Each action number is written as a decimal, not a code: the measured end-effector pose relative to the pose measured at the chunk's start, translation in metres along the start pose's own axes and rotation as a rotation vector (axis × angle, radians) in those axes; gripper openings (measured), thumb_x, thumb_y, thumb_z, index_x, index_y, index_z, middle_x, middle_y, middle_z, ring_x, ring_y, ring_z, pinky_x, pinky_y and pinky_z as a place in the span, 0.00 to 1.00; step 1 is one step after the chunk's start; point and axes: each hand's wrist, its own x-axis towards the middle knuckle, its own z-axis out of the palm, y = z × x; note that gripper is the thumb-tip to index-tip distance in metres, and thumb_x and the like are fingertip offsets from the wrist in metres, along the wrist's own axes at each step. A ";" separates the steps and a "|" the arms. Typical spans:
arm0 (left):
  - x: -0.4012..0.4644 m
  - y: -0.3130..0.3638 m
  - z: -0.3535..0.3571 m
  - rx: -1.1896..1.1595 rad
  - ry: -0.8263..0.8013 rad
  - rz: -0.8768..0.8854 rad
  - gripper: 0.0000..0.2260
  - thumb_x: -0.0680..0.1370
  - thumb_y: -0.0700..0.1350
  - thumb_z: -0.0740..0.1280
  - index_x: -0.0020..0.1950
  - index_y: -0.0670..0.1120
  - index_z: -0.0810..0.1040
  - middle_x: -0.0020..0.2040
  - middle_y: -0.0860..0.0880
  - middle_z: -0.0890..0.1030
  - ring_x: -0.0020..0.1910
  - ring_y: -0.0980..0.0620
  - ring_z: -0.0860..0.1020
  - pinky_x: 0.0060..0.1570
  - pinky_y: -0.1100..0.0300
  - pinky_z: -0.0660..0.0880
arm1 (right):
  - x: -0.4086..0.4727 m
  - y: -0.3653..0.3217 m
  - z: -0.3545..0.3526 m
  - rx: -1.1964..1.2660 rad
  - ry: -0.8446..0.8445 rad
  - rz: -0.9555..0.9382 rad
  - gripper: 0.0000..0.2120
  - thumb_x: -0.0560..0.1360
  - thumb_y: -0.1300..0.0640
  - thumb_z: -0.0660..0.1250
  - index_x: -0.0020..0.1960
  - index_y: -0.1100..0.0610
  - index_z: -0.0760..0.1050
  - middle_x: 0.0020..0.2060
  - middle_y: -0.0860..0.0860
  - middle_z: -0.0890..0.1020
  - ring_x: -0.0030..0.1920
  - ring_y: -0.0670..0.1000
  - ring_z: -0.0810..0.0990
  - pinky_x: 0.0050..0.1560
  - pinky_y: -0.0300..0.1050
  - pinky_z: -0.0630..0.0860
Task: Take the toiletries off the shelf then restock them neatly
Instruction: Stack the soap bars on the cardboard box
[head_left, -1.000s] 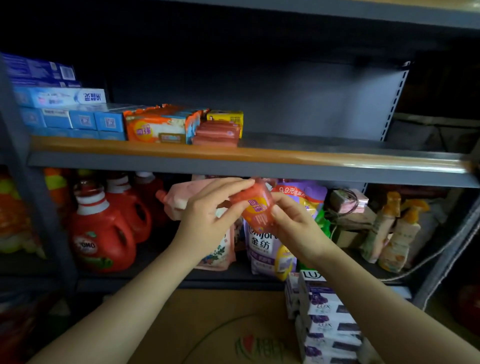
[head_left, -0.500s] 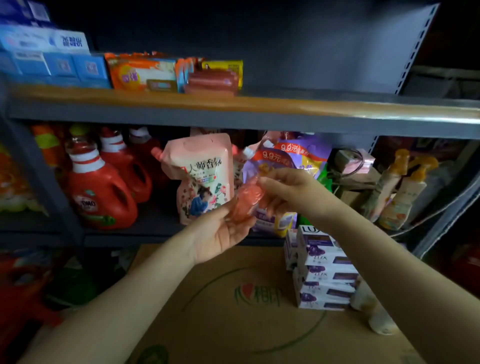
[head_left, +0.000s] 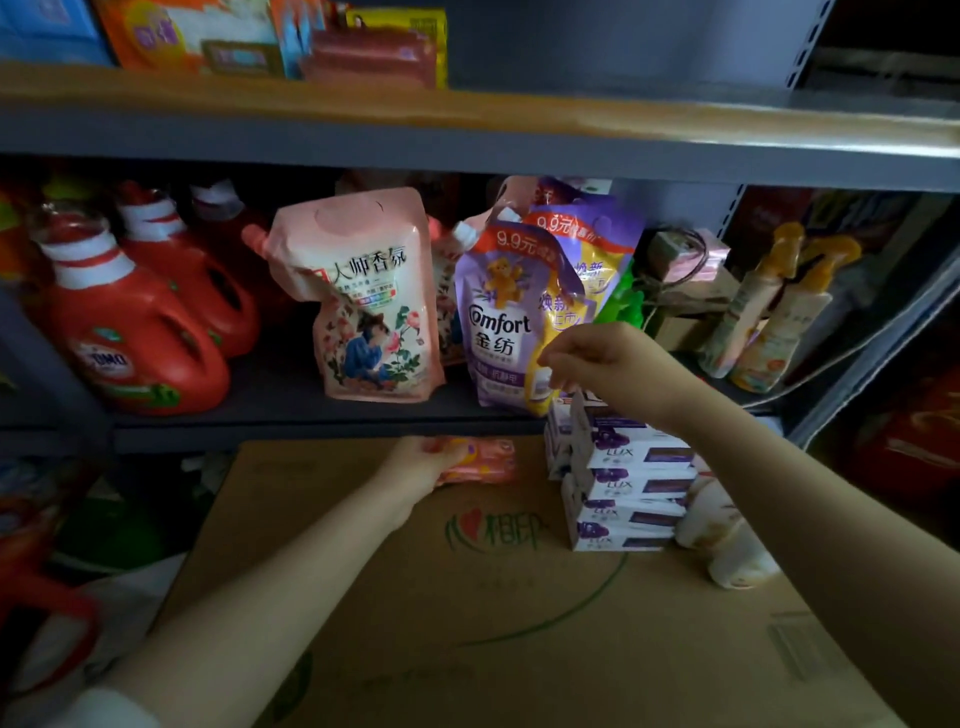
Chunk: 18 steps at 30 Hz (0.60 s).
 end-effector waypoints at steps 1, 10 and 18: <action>0.004 0.000 0.005 0.055 0.015 0.043 0.18 0.76 0.51 0.67 0.64 0.44 0.74 0.60 0.46 0.77 0.54 0.49 0.75 0.49 0.60 0.70 | 0.001 0.000 -0.001 0.004 -0.011 0.001 0.09 0.78 0.61 0.61 0.48 0.64 0.79 0.36 0.54 0.83 0.31 0.40 0.78 0.37 0.28 0.72; 0.022 0.018 0.004 0.815 -0.031 0.333 0.24 0.78 0.58 0.60 0.68 0.45 0.68 0.64 0.46 0.69 0.58 0.49 0.72 0.53 0.60 0.70 | 0.023 -0.019 0.000 -0.062 -0.011 -0.095 0.09 0.78 0.59 0.61 0.50 0.62 0.79 0.37 0.51 0.82 0.38 0.49 0.80 0.47 0.45 0.76; -0.017 0.122 -0.112 0.905 0.744 1.217 0.19 0.74 0.50 0.61 0.60 0.40 0.73 0.56 0.42 0.75 0.56 0.43 0.72 0.56 0.51 0.69 | 0.088 -0.093 -0.018 -0.063 0.261 -0.355 0.06 0.75 0.62 0.64 0.48 0.58 0.80 0.42 0.52 0.83 0.42 0.47 0.79 0.46 0.41 0.71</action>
